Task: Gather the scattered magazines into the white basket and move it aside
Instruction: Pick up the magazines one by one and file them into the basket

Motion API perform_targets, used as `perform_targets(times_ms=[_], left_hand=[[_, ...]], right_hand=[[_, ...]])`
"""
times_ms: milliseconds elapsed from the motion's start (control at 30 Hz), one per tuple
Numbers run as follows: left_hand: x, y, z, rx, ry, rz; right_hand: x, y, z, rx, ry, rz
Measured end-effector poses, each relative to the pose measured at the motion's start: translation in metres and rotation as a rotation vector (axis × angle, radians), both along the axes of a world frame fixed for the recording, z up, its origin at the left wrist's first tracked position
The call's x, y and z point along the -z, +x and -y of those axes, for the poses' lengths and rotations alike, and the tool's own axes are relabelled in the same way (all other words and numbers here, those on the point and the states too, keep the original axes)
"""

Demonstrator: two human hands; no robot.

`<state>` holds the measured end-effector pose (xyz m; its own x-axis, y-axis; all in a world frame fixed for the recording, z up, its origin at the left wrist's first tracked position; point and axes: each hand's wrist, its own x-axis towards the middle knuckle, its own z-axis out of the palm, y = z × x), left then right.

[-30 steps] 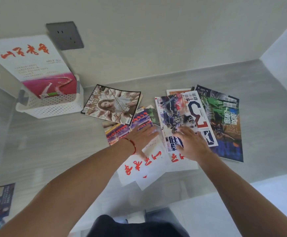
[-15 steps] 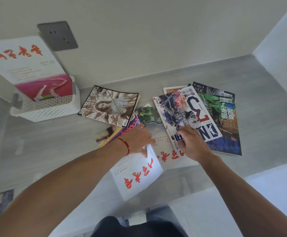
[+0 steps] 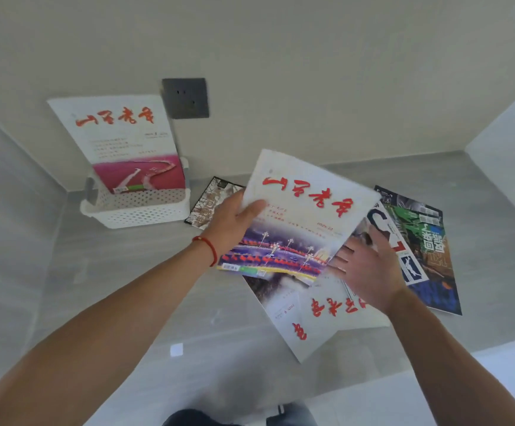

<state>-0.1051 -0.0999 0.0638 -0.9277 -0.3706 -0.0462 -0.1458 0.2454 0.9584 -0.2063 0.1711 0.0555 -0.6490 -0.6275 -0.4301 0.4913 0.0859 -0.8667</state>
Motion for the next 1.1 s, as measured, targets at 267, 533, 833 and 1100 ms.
perform_targets(times_ms=[267,533,833,1100], left_hand=[[-0.016,0.064,0.087,-0.288,0.115,0.076],[-0.055,0.12,0.209,-0.508,-0.174,0.016],[-0.051,0.127,0.313,-0.73,-0.14,0.152],[0.014,0.107,0.347,-0.737,0.087,0.171]], right_hand=[[-0.03,0.02,0.125,-0.169,0.396,-0.641],[-0.063,0.025,0.277,-0.186,0.487,-1.035],[-0.07,0.016,0.384,-0.161,0.341,-1.054],[-0.019,0.006,0.415,-0.137,0.512,-0.923]])
